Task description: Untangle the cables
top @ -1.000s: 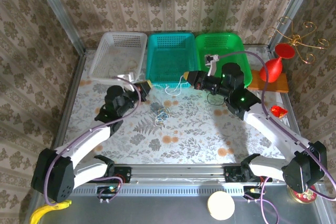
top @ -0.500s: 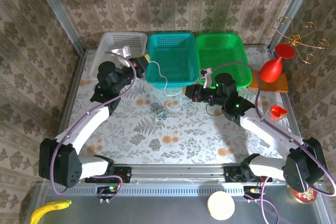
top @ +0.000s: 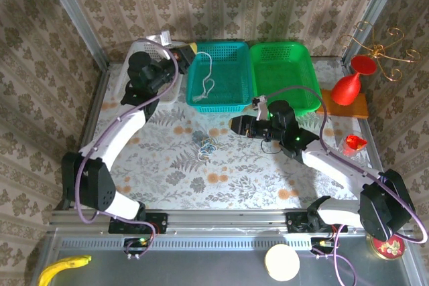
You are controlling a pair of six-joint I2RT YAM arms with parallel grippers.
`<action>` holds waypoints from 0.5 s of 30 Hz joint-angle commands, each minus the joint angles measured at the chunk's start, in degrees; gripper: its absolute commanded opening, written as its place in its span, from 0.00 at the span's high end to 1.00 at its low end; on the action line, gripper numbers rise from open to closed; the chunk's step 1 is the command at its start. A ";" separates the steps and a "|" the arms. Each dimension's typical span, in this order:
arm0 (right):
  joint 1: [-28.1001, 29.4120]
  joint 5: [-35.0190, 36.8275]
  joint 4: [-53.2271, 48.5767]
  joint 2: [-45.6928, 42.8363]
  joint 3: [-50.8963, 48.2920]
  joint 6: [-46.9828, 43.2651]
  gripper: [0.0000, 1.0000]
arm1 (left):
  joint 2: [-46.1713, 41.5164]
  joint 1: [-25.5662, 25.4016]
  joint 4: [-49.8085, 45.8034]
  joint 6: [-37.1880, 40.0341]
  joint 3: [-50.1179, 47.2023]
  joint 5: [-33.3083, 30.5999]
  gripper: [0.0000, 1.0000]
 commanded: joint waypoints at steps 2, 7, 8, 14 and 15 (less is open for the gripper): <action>0.30 2.63 -0.10 -0.74 -0.55 -1.72 0.36 | 6.24 2.22 0.97 -1.54 7.24 1.89 1.00; 0.19 4.46 -2.66 -2.52 -0.81 -2.98 0.33 | 14.10 4.45 3.66 -4.24 13.87 3.02 1.00; 0.09 4.76 -3.18 -2.92 -0.82 -3.18 0.33 | 15.79 4.83 4.77 -4.89 14.86 3.41 1.00; -0.46 6.36 -5.42 -3.99 -0.88 -3.59 0.33 | 23.34 4.82 5.98 -5.83 17.64 4.82 1.00; -0.53 6.44 -5.55 -3.97 -0.82 -3.65 0.33 | 24.18 4.70 5.75 -5.71 17.63 5.17 1.00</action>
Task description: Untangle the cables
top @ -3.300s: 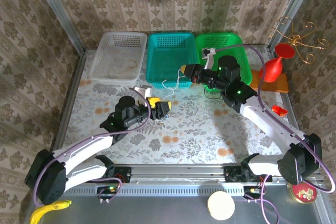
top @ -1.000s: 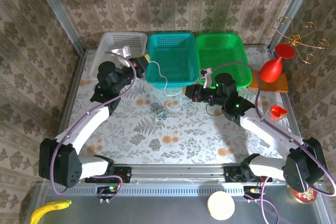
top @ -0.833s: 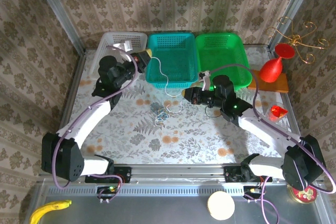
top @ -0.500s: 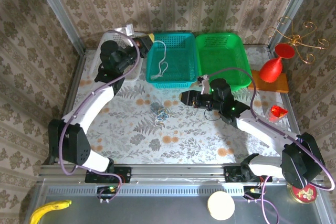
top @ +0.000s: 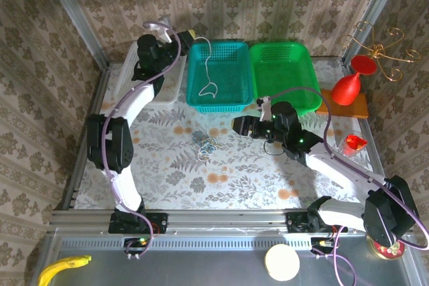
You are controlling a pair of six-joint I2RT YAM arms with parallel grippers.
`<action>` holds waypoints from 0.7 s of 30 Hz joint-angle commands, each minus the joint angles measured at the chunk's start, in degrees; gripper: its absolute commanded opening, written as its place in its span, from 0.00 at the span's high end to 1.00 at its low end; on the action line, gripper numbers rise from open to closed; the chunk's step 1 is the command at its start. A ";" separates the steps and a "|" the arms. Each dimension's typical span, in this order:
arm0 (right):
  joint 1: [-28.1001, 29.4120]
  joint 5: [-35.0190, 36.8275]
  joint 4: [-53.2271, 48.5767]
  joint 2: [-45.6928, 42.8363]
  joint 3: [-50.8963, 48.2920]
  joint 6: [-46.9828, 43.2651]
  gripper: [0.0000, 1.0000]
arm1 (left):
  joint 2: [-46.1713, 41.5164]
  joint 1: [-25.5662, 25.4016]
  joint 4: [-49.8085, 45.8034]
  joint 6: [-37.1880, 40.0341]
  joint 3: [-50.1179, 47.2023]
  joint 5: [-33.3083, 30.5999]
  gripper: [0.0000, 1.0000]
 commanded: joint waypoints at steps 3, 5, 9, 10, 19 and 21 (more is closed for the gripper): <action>-0.71 2.15 -2.59 -0.38 0.06 -1.45 0.33 | 3.72 -0.95 0.34 0.32 1.50 3.25 1.00; -0.80 2.15 -3.44 0.16 0.91 -1.91 0.33 | 4.23 -1.55 -2.09 2.85 1.31 3.63 0.97; -0.94 2.33 -5.48 0.72 2.82 -3.46 0.33 | 3.14 -3.03 -9.84 10.11 2.36 2.79 0.41; -1.01 2.41 -5.84 0.73 3.21 -3.71 0.33 | 2.57 -3.40 -11.69 11.52 2.70 2.35 0.31; -1.31 2.61 -9.84 -0.70 5.71 -6.78 0.33 | -7.97 -4.75 -22.76 20.37 -0.14 -1.97 0.00; -1.31 2.34 -10.28 -0.84 5.81 -6.97 0.33 | -11.54 -4.82 -23.55 21.04 -3.57 -2.84 0.00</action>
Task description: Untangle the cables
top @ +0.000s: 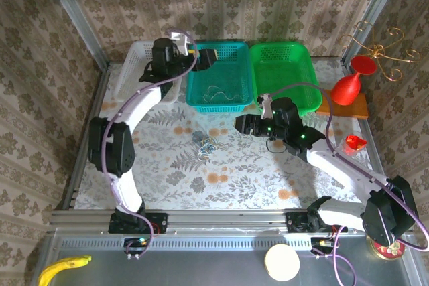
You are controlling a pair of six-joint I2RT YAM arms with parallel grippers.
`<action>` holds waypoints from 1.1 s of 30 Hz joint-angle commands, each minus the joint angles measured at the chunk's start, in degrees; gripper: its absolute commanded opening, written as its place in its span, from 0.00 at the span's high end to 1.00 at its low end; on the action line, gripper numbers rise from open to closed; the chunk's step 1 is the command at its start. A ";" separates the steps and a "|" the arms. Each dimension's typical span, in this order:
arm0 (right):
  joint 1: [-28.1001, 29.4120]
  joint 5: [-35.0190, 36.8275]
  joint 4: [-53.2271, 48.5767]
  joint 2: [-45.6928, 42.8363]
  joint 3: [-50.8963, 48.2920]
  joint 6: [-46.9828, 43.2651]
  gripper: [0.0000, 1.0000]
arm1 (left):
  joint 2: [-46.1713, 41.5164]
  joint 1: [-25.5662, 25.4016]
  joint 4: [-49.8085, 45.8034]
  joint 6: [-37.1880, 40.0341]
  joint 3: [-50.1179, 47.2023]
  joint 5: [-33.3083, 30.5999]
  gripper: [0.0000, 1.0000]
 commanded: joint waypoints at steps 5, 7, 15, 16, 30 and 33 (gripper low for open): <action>0.65 0.16 -2.60 -0.58 1.79 -1.54 0.35 | -16.34 -0.21 -4.31 5.04 -14.63 -3.94 0.00; 1.62 0.19 -2.51 0.55 1.94 -1.54 0.35 | -20.13 -0.59 -5.35 5.71 -19.78 -4.89 0.00; 8.62 3.28 -1.06 8.81 5.15 -1.90 0.37 | -32.58 -4.73 -13.06 5.07 -38.15 -10.87 0.00; 9.35 3.75 -0.77 9.77 5.38 -1.85 0.37 | -33.46 -6.72 -13.95 4.42 -39.98 -12.29 0.00; 12.52 7.88 1.97 16.02 3.28 -0.43 0.39 | -27.39 -6.95 -12.94 2.80 -49.97 -17.03 0.16; 12.09 8.42 1.97 14.56 1.95 -0.27 0.38 | -24.48 -6.77 -11.95 3.43 -48.93 -15.65 0.22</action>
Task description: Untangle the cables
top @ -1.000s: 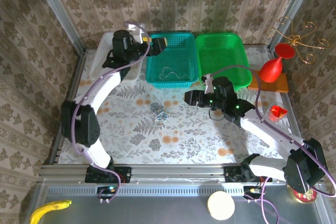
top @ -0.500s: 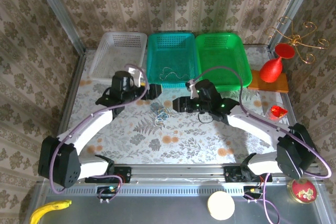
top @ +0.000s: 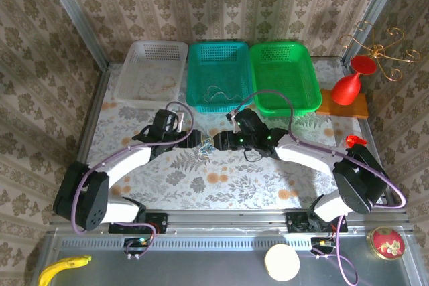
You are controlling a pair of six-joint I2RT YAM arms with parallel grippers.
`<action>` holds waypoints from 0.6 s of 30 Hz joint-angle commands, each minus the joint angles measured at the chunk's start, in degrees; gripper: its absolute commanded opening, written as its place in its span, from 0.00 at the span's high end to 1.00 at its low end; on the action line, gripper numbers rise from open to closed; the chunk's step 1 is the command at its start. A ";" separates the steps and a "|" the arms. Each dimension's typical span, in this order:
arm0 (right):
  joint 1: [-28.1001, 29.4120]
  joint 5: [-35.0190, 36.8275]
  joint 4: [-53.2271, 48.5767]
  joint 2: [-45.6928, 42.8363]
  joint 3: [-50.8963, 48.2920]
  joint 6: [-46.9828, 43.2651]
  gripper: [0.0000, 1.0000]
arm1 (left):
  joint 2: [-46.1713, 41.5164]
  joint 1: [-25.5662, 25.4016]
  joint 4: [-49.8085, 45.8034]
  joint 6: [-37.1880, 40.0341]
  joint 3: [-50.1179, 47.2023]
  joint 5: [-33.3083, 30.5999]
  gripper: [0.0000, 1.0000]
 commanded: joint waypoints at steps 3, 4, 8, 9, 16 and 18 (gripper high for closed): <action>-0.80 2.61 0.96 -3.48 -2.69 0.84 0.38 | 4.39 0.52 1.64 1.20 1.87 1.30 0.27; -0.90 2.68 1.03 -3.74 -3.00 0.83 0.38 | 5.21 0.52 2.01 1.31 2.17 1.41 0.28; -1.00 2.57 1.15 -4.24 -3.72 1.02 0.38 | 7.95 0.58 2.82 1.64 3.62 1.74 0.34; -1.04 2.51 1.28 -4.42 -3.80 1.03 0.38 | 8.64 0.61 3.10 1.58 3.97 1.90 0.36; -1.00 2.15 1.41 -4.90 -4.47 1.22 0.39 | 12.15 0.99 4.64 1.82 5.91 2.24 0.41; -1.00 1.98 1.48 -4.90 -4.46 1.33 0.39 | 13.01 1.25 5.36 1.81 6.31 2.71 0.44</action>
